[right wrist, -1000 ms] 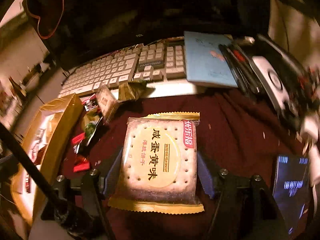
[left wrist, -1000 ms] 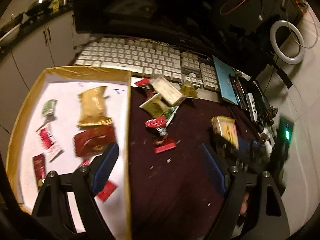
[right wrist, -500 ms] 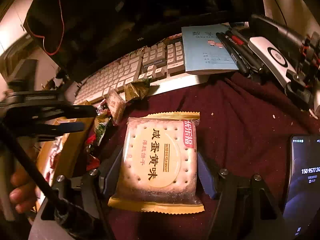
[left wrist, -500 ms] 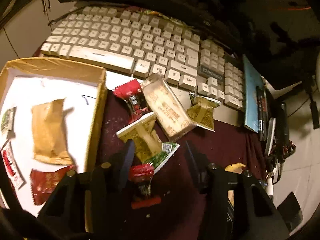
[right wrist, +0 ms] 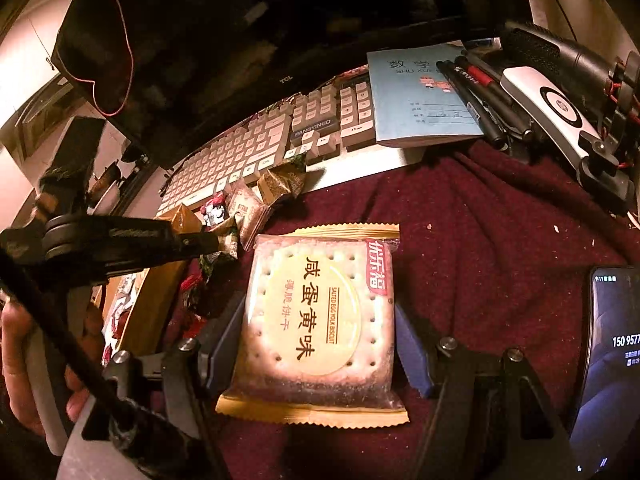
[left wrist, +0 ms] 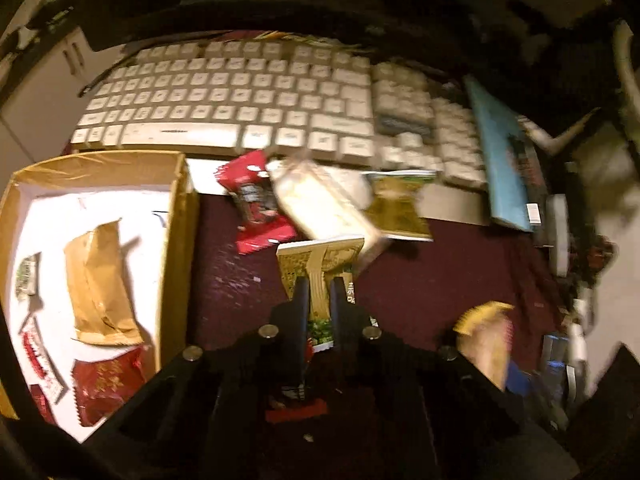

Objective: Organize snacks
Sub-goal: 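Grasp the square biscuit pack with the right gripper while the left grasps a gold-wrapped snack, then carry the biscuit pack and gold snack over the tray and release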

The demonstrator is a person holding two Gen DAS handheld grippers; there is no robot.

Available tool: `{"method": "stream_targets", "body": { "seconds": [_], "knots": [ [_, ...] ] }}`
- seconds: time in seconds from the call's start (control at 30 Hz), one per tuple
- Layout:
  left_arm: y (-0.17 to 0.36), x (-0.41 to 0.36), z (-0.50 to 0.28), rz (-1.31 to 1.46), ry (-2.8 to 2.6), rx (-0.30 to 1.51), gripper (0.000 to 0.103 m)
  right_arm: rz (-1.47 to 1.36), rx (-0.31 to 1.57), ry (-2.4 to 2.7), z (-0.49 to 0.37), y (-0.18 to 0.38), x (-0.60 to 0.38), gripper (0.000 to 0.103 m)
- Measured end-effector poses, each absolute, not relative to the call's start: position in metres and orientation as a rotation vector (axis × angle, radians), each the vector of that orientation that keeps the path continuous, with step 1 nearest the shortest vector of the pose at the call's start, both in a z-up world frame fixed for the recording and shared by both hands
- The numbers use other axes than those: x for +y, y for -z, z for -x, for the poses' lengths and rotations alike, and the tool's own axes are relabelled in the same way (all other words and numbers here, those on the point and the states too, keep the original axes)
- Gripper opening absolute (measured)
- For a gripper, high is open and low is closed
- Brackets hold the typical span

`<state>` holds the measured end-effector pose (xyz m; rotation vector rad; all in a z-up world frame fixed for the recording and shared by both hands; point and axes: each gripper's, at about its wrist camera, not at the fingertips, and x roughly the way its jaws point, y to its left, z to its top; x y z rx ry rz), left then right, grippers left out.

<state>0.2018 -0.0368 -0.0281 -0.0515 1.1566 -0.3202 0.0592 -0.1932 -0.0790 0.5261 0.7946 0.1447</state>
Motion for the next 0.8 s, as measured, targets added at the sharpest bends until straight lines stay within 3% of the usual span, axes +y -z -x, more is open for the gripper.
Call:
{"method": "stream_targets", "body": {
  "seconds": [0.47, 0.8],
  "knots": [
    [-0.056, 0.03, -0.151, 0.254, 0.459, 0.985, 0.011, -0.513, 0.744, -0.194, -0.052, 0.072, -0.19, 0.069],
    [-0.059, 0.119, -0.113, 0.26, 0.268, 0.935, 0.011, -0.401, 0.689, -0.353, -0.043, 0.032, -0.135, 0.069]
  ]
}}
